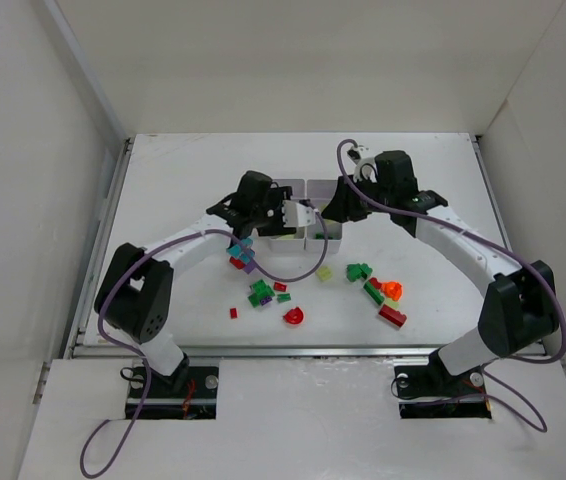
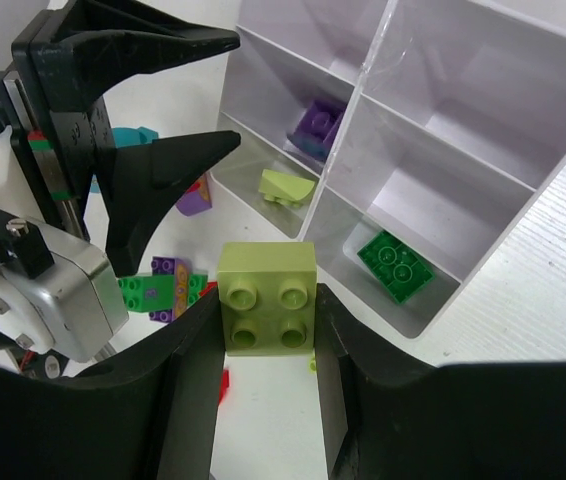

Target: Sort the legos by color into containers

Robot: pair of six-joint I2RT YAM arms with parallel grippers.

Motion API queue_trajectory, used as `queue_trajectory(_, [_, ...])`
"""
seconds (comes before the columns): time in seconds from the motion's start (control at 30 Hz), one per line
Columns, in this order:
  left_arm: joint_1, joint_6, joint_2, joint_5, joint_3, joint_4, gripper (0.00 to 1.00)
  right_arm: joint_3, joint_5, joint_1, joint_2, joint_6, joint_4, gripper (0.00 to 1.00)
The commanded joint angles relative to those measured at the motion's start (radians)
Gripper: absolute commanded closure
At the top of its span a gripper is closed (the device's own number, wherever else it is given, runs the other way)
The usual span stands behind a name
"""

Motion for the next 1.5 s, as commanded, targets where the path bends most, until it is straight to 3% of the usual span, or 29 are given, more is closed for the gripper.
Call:
queue_trajectory(0.0, [-0.013,0.001,-0.010,0.020,0.006,0.021,0.43,0.002,-0.025,-0.006,-0.021,-0.013,0.046,1.00])
queue_trajectory(0.13, [-0.013,-0.054,-0.010,0.008,0.054,0.011,0.43,0.002,-0.025,-0.006,-0.021,-0.013,0.046,1.00])
queue_trajectory(0.33, [0.062,-0.339,-0.044,0.043,0.180,-0.078,0.44,-0.007,-0.025,-0.006,-0.021,-0.013,0.046,1.00])
queue_trajectory(0.5, [0.200,-0.568,-0.194,0.164,0.135,-0.164,0.44,0.039,-0.025,0.023,0.026,-0.064,0.057,1.00])
queue_trajectory(0.73, [0.305,-0.887,-0.360,0.163,0.042,-0.114,0.40,0.254,-0.047,0.127,0.263,-0.299,-0.026,1.00])
queue_trajectory(0.9, [0.326,-0.918,-0.429,0.106,-0.007,-0.114,0.39,0.381,0.040,0.195,0.401,-0.456,-0.141,1.00])
queue_trajectory(1.0, [0.326,-0.918,-0.478,0.049,-0.036,-0.088,0.39,0.358,0.116,0.250,0.401,-0.598,-0.144,1.00])
queue_trajectory(1.13, [0.326,-0.918,-0.520,0.037,-0.079,-0.046,0.37,0.317,0.173,0.250,0.363,-0.609,-0.089,1.00])
queue_trajectory(1.3, [0.326,-0.927,-0.532,0.072,-0.102,-0.023,0.36,0.304,0.205,0.261,0.363,-0.627,-0.075,0.82])
queue_trajectory(1.47, [0.326,-0.946,-0.532,0.072,-0.122,-0.014,0.36,0.326,0.244,0.272,0.382,-0.650,-0.087,0.81])
